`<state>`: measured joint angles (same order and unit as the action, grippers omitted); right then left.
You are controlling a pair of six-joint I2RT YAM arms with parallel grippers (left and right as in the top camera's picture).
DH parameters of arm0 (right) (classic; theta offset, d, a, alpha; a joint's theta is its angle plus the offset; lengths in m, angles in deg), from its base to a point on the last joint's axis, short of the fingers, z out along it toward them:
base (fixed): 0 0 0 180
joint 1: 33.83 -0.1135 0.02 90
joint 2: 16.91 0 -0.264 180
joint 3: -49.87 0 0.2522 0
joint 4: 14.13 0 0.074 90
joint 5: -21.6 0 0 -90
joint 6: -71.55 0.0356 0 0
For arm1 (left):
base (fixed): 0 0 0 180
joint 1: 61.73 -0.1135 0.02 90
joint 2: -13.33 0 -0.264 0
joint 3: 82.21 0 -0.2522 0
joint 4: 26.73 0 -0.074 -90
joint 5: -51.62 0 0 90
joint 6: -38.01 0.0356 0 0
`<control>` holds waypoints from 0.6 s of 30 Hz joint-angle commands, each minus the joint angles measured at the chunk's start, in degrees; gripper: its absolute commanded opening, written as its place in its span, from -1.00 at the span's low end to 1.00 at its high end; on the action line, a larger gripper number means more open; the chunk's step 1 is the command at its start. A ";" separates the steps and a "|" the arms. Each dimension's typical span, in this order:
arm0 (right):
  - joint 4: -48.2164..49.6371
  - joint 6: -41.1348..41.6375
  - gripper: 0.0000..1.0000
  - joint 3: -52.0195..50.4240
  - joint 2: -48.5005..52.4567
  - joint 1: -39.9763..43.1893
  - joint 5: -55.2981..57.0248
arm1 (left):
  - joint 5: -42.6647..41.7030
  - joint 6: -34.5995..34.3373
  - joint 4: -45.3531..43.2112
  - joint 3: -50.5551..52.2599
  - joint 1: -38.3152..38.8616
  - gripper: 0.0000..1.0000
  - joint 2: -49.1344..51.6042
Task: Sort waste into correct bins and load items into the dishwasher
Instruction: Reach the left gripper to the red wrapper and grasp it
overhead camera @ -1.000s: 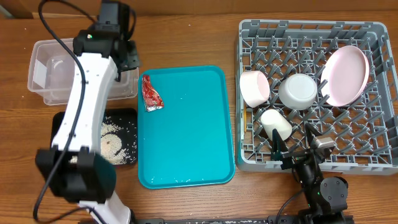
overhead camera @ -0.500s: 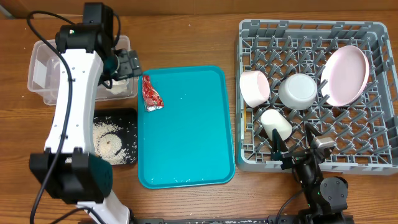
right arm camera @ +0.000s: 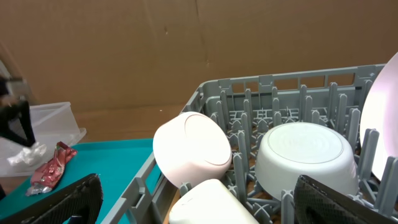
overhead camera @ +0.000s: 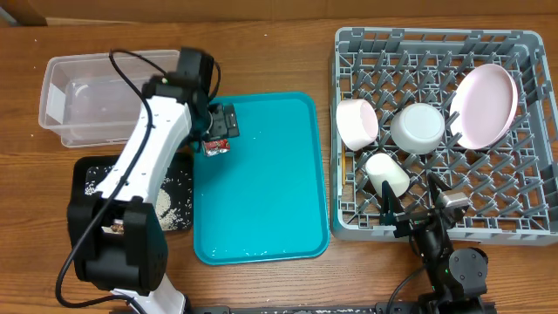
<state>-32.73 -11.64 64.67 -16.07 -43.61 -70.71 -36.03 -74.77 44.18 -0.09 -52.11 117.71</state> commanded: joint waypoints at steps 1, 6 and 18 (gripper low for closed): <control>0.20 -0.24 1.00 -0.57 -0.44 0.20 0.26 | 0.81 -0.35 -6.12 6.25 -0.22 1.00 0.24; 0.20 -0.24 1.00 -0.57 -0.44 0.20 0.26 | 0.50 1.16 -16.26 12.94 -0.13 0.86 0.24; 0.20 -0.24 1.00 -0.57 -0.44 0.20 0.26 | -0.04 1.14 -23.30 18.82 -0.17 0.60 1.33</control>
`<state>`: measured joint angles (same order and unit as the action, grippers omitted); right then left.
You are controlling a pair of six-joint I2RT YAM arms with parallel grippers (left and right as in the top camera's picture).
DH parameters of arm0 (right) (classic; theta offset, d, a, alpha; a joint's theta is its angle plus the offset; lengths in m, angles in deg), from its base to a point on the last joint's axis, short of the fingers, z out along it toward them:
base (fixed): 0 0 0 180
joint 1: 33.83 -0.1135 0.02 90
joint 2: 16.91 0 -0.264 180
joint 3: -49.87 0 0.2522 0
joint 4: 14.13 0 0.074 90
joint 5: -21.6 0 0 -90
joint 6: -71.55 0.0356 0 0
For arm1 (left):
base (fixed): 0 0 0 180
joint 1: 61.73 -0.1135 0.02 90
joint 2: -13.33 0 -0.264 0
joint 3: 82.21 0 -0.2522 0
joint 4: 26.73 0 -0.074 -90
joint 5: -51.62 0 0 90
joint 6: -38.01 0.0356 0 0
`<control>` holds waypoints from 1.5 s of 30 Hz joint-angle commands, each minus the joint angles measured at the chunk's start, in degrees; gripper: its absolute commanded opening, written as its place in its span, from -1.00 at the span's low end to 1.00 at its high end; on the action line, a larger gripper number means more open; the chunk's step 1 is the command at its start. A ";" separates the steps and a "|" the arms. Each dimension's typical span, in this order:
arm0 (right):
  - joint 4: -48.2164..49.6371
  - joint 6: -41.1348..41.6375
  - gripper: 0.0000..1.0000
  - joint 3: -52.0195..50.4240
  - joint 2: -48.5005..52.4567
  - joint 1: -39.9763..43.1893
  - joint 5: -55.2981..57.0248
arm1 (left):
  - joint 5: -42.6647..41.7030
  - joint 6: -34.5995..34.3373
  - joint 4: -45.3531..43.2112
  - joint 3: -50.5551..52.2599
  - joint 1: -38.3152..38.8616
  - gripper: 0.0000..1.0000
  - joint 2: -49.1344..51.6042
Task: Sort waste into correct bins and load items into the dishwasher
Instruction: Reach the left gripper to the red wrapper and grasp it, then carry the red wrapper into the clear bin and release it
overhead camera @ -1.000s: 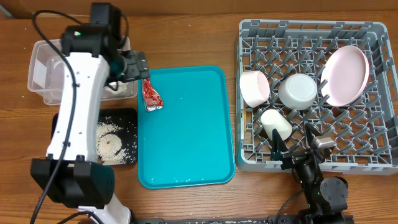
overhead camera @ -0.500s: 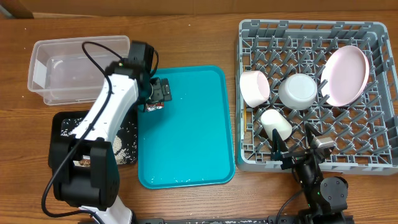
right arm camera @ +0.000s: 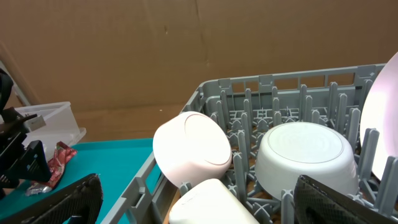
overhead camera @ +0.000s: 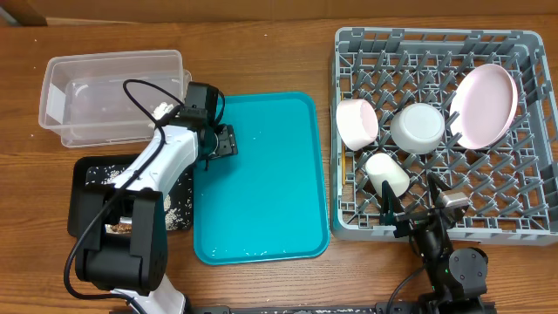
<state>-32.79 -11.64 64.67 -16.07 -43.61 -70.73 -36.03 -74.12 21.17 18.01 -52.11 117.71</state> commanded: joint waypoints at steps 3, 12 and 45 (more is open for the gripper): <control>0.26 -0.24 1.00 -0.57 -0.44 0.20 0.28 | -1.84 0.50 -1.03 0.72 -0.26 0.68 3.39; 0.26 -0.24 1.00 -0.57 -0.44 0.20 0.28 | -2.43 0.52 -1.53 -2.23 -0.33 0.33 4.59; 0.26 -0.24 1.00 -0.57 -0.44 0.20 0.28 | -1.51 2.29 17.16 -34.10 -16.92 -0.91 8.20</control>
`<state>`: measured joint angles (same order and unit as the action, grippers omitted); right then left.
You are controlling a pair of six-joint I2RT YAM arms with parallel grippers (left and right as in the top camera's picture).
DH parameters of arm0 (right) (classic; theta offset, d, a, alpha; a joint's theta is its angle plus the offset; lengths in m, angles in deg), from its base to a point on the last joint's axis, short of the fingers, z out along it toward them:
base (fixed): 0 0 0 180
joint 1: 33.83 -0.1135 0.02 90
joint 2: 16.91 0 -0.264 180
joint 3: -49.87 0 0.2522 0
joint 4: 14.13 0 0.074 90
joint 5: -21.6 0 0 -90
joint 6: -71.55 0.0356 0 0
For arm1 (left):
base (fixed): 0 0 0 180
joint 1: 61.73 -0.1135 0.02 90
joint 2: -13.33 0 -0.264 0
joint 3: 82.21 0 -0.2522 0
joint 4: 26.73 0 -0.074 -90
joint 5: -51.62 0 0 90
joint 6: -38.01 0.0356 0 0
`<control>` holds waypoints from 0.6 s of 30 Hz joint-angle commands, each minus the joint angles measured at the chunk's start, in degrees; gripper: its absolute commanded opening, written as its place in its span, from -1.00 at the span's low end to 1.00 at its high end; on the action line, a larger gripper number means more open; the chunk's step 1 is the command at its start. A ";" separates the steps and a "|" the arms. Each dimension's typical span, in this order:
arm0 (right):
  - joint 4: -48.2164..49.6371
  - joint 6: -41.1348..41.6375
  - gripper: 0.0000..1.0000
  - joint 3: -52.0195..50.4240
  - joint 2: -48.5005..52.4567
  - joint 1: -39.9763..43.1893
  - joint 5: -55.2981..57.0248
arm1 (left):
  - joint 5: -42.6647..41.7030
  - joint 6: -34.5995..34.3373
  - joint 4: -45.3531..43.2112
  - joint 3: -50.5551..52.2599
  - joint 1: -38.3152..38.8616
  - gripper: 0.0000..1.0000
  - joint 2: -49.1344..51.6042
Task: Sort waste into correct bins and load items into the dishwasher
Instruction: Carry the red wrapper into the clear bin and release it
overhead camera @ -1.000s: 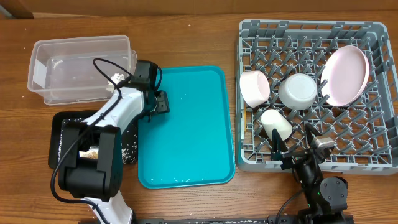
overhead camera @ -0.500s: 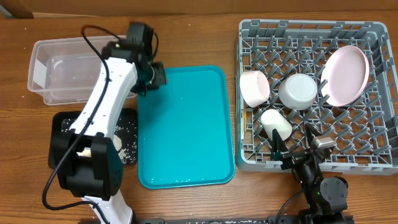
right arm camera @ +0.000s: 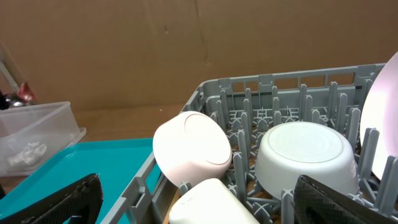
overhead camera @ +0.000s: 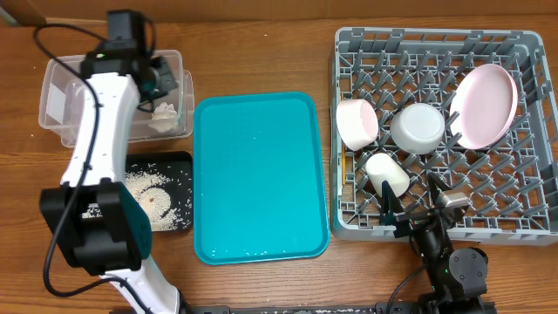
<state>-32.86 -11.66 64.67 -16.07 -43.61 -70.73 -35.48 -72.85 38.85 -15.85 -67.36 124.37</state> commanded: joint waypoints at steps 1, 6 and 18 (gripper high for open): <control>0.33 -0.20 1.00 -0.57 -0.44 0.20 0.28 | -2.62 1.38 -0.79 -0.24 -2.36 -0.91 1.62; 0.33 -0.20 1.00 -0.57 -0.44 0.22 0.28 | -2.73 1.40 -1.09 -0.26 -3.89 -0.92 1.62; 0.33 -0.22 1.00 -0.57 -0.44 0.20 0.28 | -1.01 1.62 -4.31 0.13 -3.74 -0.92 3.48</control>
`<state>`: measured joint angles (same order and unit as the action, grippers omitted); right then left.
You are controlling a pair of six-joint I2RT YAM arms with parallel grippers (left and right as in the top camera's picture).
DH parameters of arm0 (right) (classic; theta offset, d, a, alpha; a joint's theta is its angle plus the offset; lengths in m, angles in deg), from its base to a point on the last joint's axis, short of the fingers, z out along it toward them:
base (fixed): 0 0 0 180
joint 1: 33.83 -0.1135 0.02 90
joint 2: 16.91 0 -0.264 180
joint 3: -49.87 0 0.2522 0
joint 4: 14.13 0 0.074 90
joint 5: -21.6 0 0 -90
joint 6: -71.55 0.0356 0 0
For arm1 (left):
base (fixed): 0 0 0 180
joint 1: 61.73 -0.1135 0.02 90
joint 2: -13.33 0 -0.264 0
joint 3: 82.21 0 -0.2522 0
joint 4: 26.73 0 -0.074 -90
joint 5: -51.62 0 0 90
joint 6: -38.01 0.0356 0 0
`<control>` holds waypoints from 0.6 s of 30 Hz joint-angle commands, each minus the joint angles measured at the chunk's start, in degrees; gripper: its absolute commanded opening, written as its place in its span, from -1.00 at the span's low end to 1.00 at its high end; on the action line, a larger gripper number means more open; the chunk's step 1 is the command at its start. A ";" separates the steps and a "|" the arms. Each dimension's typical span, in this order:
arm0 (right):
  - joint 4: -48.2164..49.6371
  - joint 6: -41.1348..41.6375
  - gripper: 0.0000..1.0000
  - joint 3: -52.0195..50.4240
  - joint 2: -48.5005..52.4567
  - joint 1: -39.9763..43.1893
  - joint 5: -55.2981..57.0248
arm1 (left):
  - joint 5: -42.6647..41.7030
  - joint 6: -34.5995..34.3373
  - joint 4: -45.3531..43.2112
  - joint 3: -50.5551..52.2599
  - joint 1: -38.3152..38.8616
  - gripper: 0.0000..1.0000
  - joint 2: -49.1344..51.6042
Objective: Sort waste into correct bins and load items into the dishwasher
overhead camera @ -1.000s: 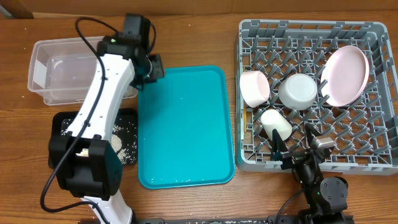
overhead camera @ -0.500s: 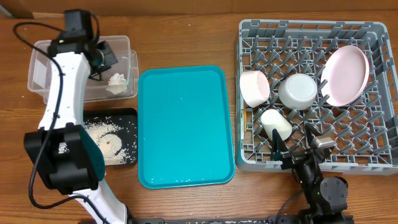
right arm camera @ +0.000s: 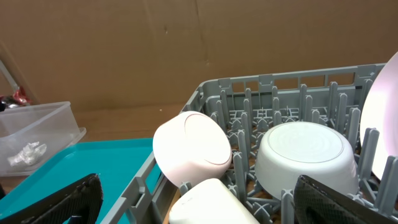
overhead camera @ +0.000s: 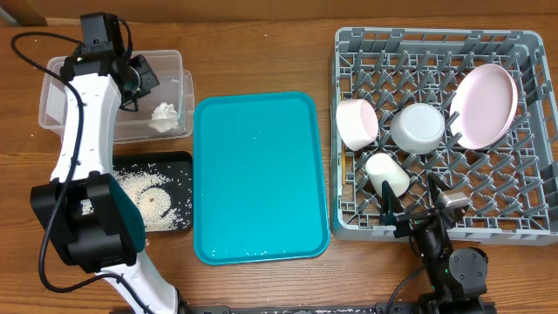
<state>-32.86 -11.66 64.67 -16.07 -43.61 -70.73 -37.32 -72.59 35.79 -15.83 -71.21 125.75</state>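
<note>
My left gripper (overhead camera: 145,77) hangs over the clear plastic bin (overhead camera: 54,118) at the back left. In the right wrist view a scrap of the red wrapper (right arm camera: 17,96) shows at its dark fingers, so it looks shut on the wrapper. A crumpled white tissue (overhead camera: 164,112) lies in that bin. The grey dish rack (overhead camera: 523,222) holds a pink bowl (overhead camera: 356,122), a white bowl (overhead camera: 421,128), a pink plate (overhead camera: 484,106) and a white cup (overhead camera: 388,174). My right gripper (right arm camera: 199,208) rests open at the rack's near edge, its fingers either side of the cup.
A teal tray (overhead camera: 261,174) lies in the middle with only small specks on it. A black tray (overhead camera: 174,161) with spilled rice sits in front of the clear bin. Brown cardboard stands behind the table in the right wrist view.
My left gripper has shifted a little to the left over the clear bin, the red wrapper still at its fingers. The right arm and the dishes have not moved.
First my left gripper was at the teal tray's back left corner above the red wrapper. Then it was down on the wrapper there. Later the tray was bare and the gripper was over the clear bin with the wrapper, where it remains.
</note>
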 commanded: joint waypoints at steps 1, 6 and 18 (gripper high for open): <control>0.33 -0.20 1.00 -0.57 -0.44 0.20 0.28 | 1.03 1.38 -1.73 0.11 0.11 -0.92 2.80; 0.33 -0.20 1.00 -0.57 -0.44 0.20 0.28 | -1.66 1.36 -0.22 0.11 0.13 -0.50 6.10; 0.33 -0.22 1.00 -0.57 -0.44 0.20 0.28 | -5.70 2.56 15.56 -8.55 0.13 1.00 -6.08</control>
<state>-32.88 -11.64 64.67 -16.07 -43.61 -70.73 -41.80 -71.06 48.38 -19.45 -71.21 128.90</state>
